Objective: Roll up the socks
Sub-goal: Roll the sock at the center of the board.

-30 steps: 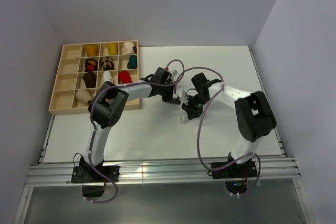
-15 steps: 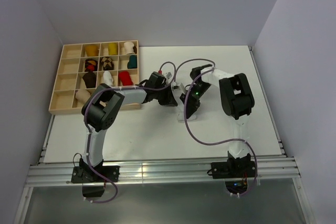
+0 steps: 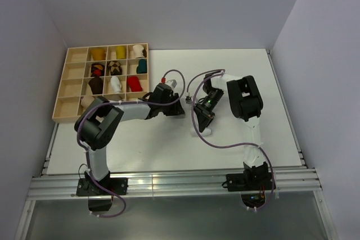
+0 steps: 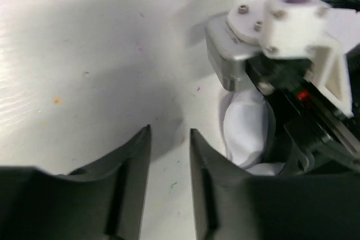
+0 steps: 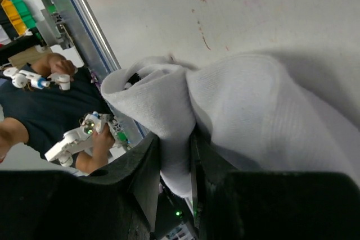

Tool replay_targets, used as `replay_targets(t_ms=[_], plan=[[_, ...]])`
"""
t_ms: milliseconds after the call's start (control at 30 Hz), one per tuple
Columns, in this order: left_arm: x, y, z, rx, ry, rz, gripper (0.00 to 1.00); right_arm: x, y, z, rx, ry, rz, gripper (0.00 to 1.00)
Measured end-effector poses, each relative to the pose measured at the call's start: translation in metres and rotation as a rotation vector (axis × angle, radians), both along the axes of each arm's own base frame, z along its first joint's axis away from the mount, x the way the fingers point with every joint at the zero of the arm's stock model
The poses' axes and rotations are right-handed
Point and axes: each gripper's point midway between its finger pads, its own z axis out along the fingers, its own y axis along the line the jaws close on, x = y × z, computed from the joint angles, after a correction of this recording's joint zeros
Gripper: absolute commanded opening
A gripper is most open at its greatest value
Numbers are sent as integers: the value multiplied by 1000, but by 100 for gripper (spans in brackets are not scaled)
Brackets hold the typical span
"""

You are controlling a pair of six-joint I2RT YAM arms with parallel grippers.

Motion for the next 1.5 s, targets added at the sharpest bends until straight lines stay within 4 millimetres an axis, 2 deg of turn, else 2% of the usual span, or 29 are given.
replay_targets(t_ms=[200,300,400,533,633,800,967,1067,1100,1200,1333,1500], plan=[[-10,0,24,0,-108,-54,47,3,-4,-1,-52,-5,6,23],[-23,-14,44,-22,-188,-156,47,3,-4,-1,-66,-6,8,24],[-46,-36,54,-51,-242,-302,46,3,-4,-1,-71,-4,5,24],[-76,-53,49,-78,-233,-461,45,3,-3,-2,-78,-2,4,26],[-86,-55,37,-83,-206,-524,44,3,-4,-2,-80,-2,3,27],[-89,-55,18,-69,-175,-551,44,3,-4,-2,-87,-1,-1,27],[-88,-56,15,-69,-170,-556,45,3,-3,-2,-92,0,0,29],[-86,-59,13,-69,-165,-557,38,2,-4,-3,-98,-1,1,32],[-85,-61,12,-69,-160,-558,24,1,-5,-3,-102,-2,1,33],[-83,-64,9,-72,-134,-545,0,0,-8,-2,-117,-15,3,41],[-75,-72,9,-61,-96,-499,0,0,-11,0,-138,-56,-3,52],[-71,-74,8,-16,-48,-411,0,9,-14,4,-155,-143,-33,56]])
